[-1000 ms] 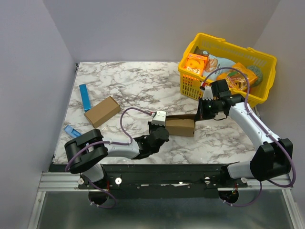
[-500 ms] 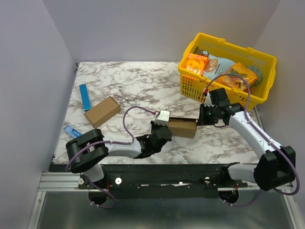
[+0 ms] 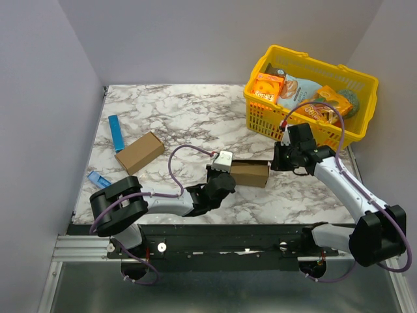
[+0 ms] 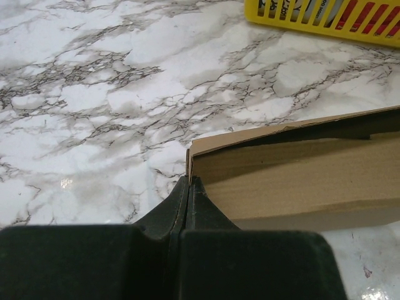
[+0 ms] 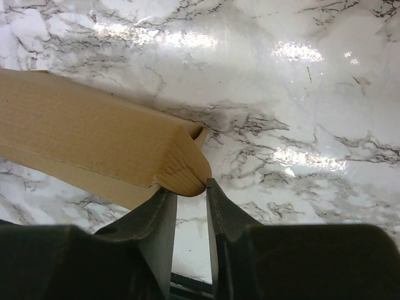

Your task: Fold the paper box

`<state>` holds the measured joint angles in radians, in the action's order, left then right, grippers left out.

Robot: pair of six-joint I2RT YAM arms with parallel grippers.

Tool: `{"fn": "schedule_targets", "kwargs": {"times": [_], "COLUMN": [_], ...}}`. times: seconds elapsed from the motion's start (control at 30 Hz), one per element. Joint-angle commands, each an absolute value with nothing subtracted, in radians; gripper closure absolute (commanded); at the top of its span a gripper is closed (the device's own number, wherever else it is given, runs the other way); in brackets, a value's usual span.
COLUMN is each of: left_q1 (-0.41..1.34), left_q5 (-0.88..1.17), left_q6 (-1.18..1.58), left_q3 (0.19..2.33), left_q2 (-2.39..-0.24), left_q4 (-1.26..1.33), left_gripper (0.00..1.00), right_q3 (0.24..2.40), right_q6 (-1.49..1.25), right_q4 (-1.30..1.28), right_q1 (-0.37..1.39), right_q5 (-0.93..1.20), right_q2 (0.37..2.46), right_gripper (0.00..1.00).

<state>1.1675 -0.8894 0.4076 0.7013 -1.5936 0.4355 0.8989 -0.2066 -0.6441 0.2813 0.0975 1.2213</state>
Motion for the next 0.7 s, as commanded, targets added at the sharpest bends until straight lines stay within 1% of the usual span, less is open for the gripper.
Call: {"fn": "schedule_targets", "kwargs": {"times": [0.0, 0.07, 0.1, 0.13, 0.17, 0.2, 0.27, 0.3, 0.37, 0.4, 0.47, 0.5, 0.57, 0.6, 0.67], "left_q1": [1.174, 1.175, 1.174, 1.173, 1.175, 1.175, 1.175, 1.174, 1.17, 1.166, 1.154, 1.149, 1.141, 1.137, 1.124], "left_q5": [-0.821, -0.819, -0.819, -0.821, -0.827, -0.828, -0.828, -0.824, -0.821, -0.807, -0.79, -0.778, -0.755, -0.75, -0.706], "left_q6": [0.396, 0.396, 0.403, 0.411, 0.426, 0.433, 0.439, 0.439, 0.439, 0.439, 0.439, 0.439, 0.439, 0.442, 0.442], "left_q3": [0.627, 0.627, 0.633, 0.64, 0.646, 0.659, 0.667, 0.675, 0.683, 0.692, 0.693, 0.693, 0.693, 0.693, 0.689], "left_q2": [-1.661, -1.658, -1.652, -1.649, -1.643, -1.628, -1.606, -1.585, -1.559, -1.533, -1.508, -1.482, -1.456, -1.428, -1.395], "left_q4": [0.127, 0.124, 0.115, 0.103, 0.074, 0.061, 0.04, 0.034, 0.012, 0.008, 0.002, 0.002, -0.005, -0.023, -0.026], "left_gripper": [1.0, 1.0, 1.0, 1.0, 1.0, 0.93, 0.84, 0.75, 0.66, 0.58, 0.51, 0.45, 0.39, 0.34, 0.29], "right_q3": [0.871, 0.868, 0.868, 0.868, 0.868, 0.868, 0.87, 0.871, 0.873, 0.873, 0.873, 0.873, 0.876, 0.876, 0.876], "right_q6": [-0.183, -0.175, -0.175, -0.17, -0.17, -0.169, -0.163, -0.161, -0.153, -0.153, -0.15, -0.147, -0.141, -0.141, -0.138], "right_q4": [-0.586, -0.569, -0.568, -0.566, -0.568, -0.568, -0.568, -0.568, -0.571, -0.571, -0.572, -0.572, -0.574, -0.575, -0.575], "right_q1": [0.282, 0.281, 0.282, 0.282, 0.281, 0.282, 0.284, 0.285, 0.287, 0.288, 0.29, 0.29, 0.293, 0.293, 0.296], "right_q5": [0.066, 0.08, 0.086, 0.084, 0.084, 0.083, 0.087, 0.087, 0.09, 0.091, 0.098, 0.098, 0.104, 0.104, 0.107], "right_q2": [1.212, 1.212, 1.212, 1.212, 1.212, 1.212, 1.209, 1.207, 1.207, 1.206, 1.207, 1.206, 1.207, 1.207, 1.207], "right_gripper": [0.74, 0.82, 0.93, 0.98, 0.99, 0.99, 0.99, 0.99, 0.99, 0.99, 0.99, 0.99, 0.99, 0.99, 0.99]}}
